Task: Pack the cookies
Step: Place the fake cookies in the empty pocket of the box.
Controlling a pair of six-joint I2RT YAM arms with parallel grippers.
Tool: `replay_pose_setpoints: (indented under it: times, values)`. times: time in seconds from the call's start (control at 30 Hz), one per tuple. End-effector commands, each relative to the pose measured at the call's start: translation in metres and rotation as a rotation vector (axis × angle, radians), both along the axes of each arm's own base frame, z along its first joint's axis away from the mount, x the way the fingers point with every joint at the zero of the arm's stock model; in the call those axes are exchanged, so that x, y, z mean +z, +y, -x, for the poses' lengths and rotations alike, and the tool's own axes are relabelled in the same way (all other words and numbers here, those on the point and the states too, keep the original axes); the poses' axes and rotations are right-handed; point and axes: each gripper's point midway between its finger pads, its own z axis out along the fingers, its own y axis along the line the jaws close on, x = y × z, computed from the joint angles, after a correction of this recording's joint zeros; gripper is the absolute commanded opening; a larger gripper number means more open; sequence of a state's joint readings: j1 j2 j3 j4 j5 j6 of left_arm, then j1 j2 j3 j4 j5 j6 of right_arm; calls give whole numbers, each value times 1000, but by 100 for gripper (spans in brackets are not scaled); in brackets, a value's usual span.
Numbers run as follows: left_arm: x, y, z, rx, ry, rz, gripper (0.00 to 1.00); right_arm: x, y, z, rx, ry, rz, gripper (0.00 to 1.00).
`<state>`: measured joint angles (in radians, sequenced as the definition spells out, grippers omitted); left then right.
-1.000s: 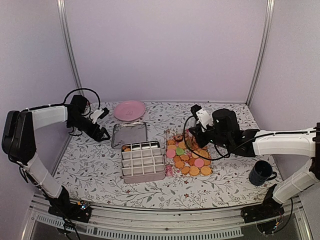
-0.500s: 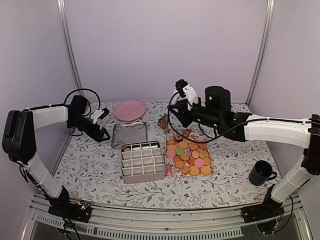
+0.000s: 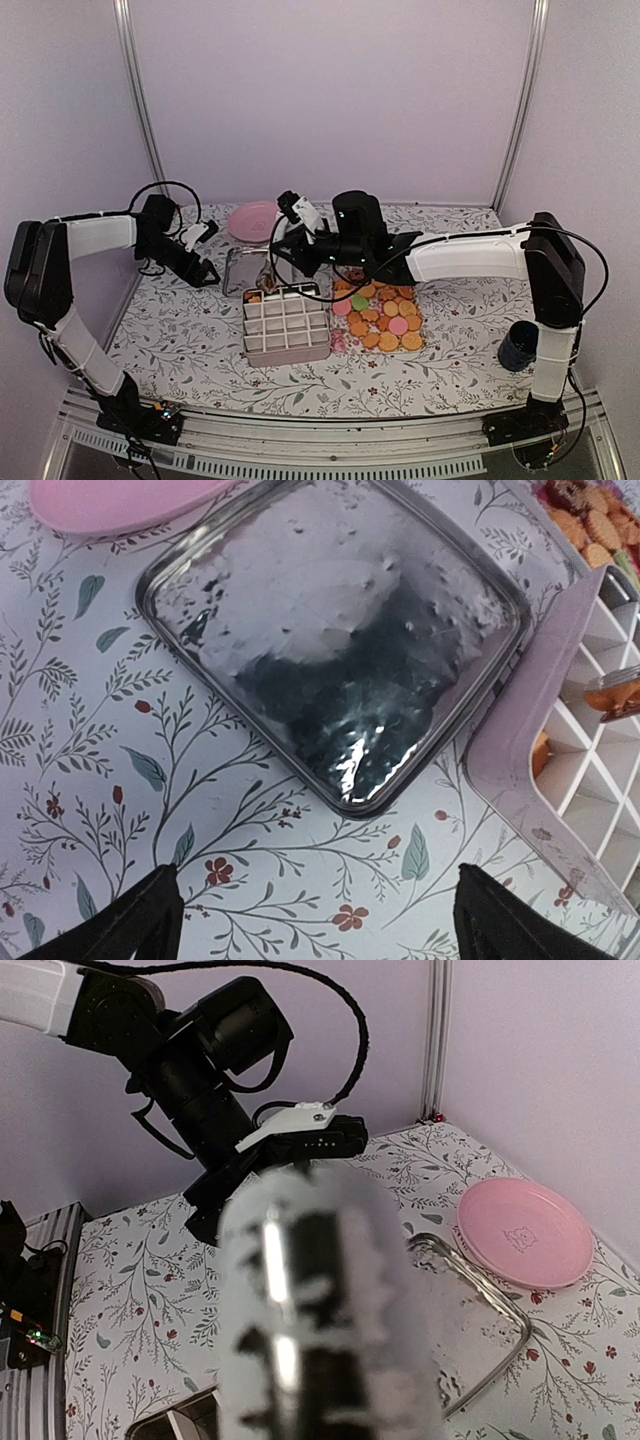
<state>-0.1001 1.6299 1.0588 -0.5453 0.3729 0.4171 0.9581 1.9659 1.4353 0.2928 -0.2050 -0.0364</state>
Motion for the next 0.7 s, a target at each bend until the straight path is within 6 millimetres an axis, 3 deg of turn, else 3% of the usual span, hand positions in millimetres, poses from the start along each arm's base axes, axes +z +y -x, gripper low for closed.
replay_pose_setpoints:
  times: [0.0, 0.4, 0.67]
  values:
    - [-5, -3, 1, -14, 1, 8, 94, 27, 12, 2, 31, -22, -85, 0]
    - [-3, -4, 2, -19, -7, 13, 95, 9, 8, 0, 10, -13, -48, 8]
    - [2, -4, 2, -19, -20, 13, 95, 7, 6, 0, 5, -14, -42, 25]
